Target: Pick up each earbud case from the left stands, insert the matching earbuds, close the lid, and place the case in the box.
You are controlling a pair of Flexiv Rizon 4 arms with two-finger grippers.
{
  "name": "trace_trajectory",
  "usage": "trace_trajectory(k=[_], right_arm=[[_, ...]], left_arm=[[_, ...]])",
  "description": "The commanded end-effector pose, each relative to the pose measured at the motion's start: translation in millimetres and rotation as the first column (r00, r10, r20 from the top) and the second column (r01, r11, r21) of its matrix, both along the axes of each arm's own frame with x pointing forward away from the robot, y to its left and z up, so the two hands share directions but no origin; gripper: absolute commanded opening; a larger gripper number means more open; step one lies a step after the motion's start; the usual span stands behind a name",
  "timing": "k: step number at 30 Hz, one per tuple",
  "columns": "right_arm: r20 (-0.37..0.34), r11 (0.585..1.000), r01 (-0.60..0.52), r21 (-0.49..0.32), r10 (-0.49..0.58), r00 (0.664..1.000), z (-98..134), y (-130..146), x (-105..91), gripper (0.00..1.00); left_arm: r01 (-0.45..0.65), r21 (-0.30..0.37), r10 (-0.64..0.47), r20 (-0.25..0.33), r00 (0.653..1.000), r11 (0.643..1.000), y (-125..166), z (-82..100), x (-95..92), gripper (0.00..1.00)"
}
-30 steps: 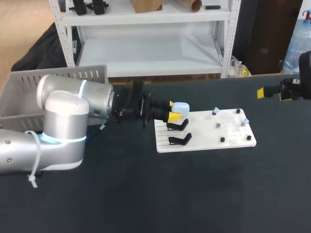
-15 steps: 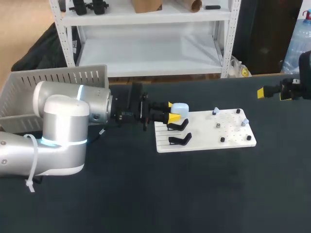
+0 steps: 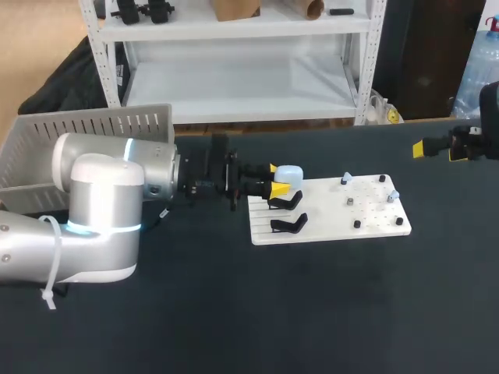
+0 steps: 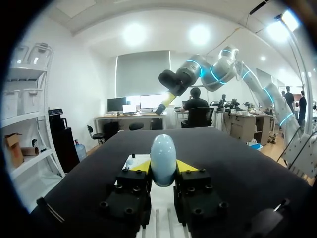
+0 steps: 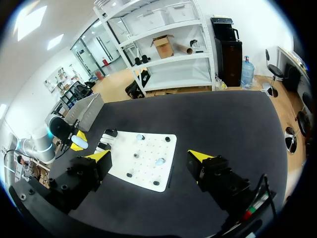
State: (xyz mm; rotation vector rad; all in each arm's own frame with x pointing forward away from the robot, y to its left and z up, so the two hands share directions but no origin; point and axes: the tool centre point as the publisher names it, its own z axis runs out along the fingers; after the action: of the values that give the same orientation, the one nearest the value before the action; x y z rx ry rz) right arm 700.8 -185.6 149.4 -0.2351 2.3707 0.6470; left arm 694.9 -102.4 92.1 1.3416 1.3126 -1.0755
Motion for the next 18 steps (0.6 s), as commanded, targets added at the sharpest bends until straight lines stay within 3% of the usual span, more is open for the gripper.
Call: trace_trajectory(k=[1, 7, 18], right_arm=[[-0.001, 1.0, -0.002, 0.001, 0.002, 1.0, 0, -1, 0.3, 1.0], [0.004, 1.0, 0.0, 0.004, 0.0, 1.0, 4, -5, -4.0, 1.0], [0.041, 1.0, 0.014, 0.024, -0.015, 0.999, 20, -14, -29.1, 1.0]], left_arm=[[-0.009, -0.002, 0.009, 0.003, 1.0, 1.0, 0, -0.2, -2.5, 0.0], [-0.005, -0.016, 0.005, 0.005, 1.0, 1.0, -1, -0.1, -2.7, 0.0], [0.032, -0.054, -0.028, 0.07, 0.997, 0.998, -8, 9.2, -4.0, 0.0]])
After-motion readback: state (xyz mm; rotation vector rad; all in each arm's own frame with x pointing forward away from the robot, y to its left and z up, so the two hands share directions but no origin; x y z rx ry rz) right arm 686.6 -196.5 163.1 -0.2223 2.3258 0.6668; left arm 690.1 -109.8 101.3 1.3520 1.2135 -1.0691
